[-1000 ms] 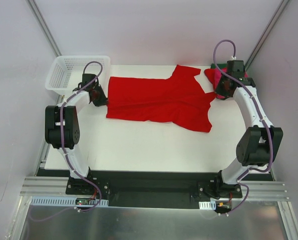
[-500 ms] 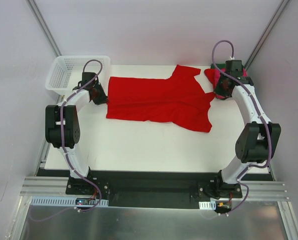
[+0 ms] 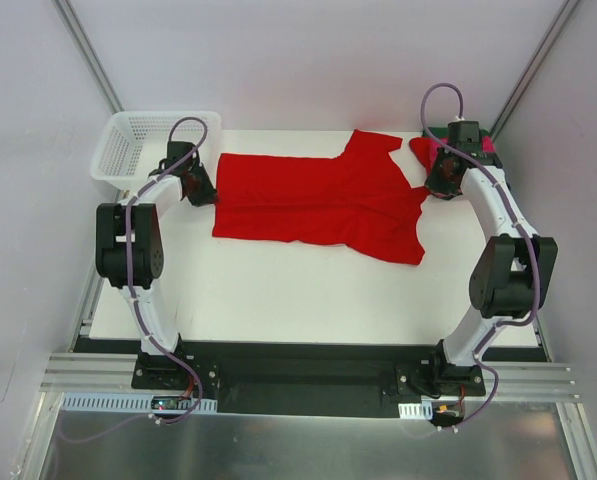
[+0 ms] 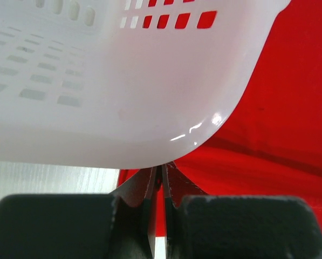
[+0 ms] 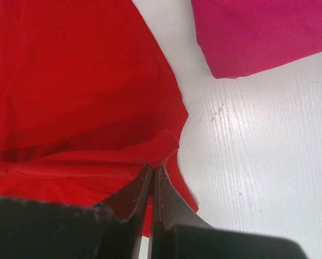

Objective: Fold and stack the t-shirts
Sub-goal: Fold the flattened tshirt in 1/3 of the way

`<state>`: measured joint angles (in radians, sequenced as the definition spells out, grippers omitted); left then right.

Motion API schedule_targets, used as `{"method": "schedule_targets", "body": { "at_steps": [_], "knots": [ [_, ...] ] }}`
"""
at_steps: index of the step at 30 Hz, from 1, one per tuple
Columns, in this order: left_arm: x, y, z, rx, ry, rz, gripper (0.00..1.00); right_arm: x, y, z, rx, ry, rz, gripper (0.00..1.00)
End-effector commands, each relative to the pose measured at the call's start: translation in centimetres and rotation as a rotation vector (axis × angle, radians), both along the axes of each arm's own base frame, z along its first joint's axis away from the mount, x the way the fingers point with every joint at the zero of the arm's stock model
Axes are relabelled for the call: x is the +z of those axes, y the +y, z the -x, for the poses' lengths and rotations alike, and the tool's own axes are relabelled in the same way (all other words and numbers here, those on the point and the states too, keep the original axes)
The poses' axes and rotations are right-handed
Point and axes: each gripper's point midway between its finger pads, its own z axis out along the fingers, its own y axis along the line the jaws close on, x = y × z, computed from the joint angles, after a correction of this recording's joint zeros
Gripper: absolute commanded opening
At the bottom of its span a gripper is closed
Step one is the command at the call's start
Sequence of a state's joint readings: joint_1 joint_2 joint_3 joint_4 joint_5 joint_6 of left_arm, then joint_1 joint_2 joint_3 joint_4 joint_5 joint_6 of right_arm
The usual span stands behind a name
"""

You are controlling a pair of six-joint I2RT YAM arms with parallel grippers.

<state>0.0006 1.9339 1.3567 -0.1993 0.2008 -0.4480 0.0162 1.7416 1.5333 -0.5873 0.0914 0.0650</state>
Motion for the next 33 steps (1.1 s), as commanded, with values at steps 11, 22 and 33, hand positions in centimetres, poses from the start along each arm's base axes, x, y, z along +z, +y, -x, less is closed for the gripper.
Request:
{"method": "schedule_targets", "body": {
  "at_steps": [11,22,33],
  "knots": [
    [1.5,0.6,-3.9,0.006,-0.089,-0.029,0.28,0.7,-0.3,-2.9,0.019,-0.045,0.004,0.35],
    [5.6,0.0,-5.0,-0.003,-0.229,0.003,0.61,2.4,0.1,-2.7,0.039,-0.136,0.001,0.42],
    [6.3,-5.7,2.3,-0.119,-0.234,-0.018,0.00,1.9,5.0,3.2,0.147,-0.088,-0.168,0.01]
  ]
}}
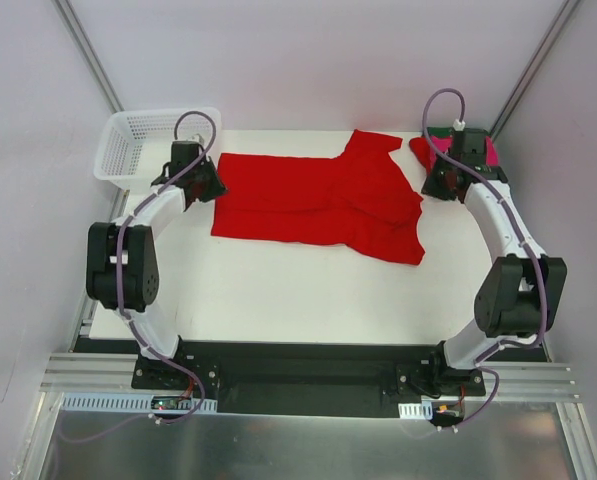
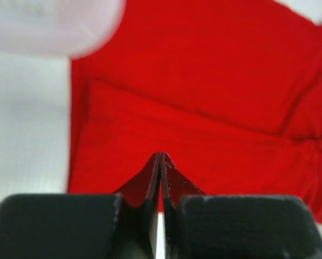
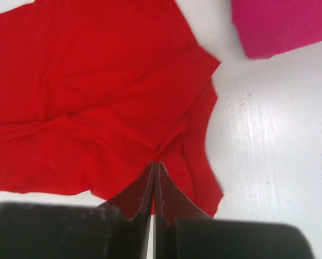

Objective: Fold and stack the t-shirts
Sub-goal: Fold the flattened tshirt in 1/3 of the way

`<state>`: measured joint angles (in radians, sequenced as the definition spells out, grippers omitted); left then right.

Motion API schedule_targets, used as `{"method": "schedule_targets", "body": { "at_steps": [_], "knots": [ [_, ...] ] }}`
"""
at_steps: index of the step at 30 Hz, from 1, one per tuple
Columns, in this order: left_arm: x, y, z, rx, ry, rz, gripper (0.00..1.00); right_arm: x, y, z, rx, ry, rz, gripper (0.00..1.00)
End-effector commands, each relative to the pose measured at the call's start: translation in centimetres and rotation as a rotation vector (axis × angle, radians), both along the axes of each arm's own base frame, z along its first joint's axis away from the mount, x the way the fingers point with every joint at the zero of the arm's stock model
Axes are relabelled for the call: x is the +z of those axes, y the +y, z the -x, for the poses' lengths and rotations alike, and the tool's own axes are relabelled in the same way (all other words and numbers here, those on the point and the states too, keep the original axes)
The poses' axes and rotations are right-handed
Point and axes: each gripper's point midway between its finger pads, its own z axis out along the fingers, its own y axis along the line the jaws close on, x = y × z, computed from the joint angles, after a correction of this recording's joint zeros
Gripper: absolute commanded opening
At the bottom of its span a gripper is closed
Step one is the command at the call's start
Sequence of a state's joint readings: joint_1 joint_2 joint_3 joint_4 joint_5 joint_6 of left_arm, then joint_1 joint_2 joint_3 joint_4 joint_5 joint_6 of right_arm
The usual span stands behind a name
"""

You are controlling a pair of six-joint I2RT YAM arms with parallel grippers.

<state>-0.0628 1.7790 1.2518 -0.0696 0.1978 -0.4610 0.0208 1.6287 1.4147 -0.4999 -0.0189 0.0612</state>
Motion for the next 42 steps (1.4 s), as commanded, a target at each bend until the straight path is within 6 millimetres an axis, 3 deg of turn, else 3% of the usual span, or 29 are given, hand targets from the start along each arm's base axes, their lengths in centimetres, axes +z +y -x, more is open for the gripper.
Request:
{"method": "schedule_targets", "body": {
  "at_steps": [1,2,6,11,17,24,34,42],
  "knots": [
    [0.8,-3.3,3.0,-0.080,-0.048,-0.049,0.00,0.1,4.0,2.4,0.101,0.007,-0.092,0.01],
    [0.4,-4.9,3.9,-0.120,-0.044,-0.068,0.00,-0.5,4.9,3.0,0.127,0.029,-0.108,0.01],
    [-2.1,-7.0,5.6,-0.149,-0.005,-0.093,0.00,-2.1,8.7,4.7,0.238,0.088,-0.114,0.01],
    [-5.3,-8.2,6.1,-0.163,0.051,-0.103,0.00,-4.4,12.3,5.3,0.309,0.138,-0.134,0.01],
    [-6.6,-8.3,5.1,-0.160,0.071,-0.125,0.00,-7.0,13.5,4.6,0.326,0.206,-0.165,0.01],
    [-7.8,-8.1,4.6,-0.151,0.102,-0.145,0.00,-9.9,14.5,5.3,0.357,0.308,-0.169,0.01],
    [-8.6,-8.2,4.8,-0.155,0.127,-0.145,0.00,-12.3,15.1,6.4,0.391,0.421,-0.167,0.01],
    [-9.7,-8.0,6.3,-0.162,0.164,-0.137,0.00,-13.4,15.5,7.6,0.423,0.476,-0.154,0.01]
  ]
}}
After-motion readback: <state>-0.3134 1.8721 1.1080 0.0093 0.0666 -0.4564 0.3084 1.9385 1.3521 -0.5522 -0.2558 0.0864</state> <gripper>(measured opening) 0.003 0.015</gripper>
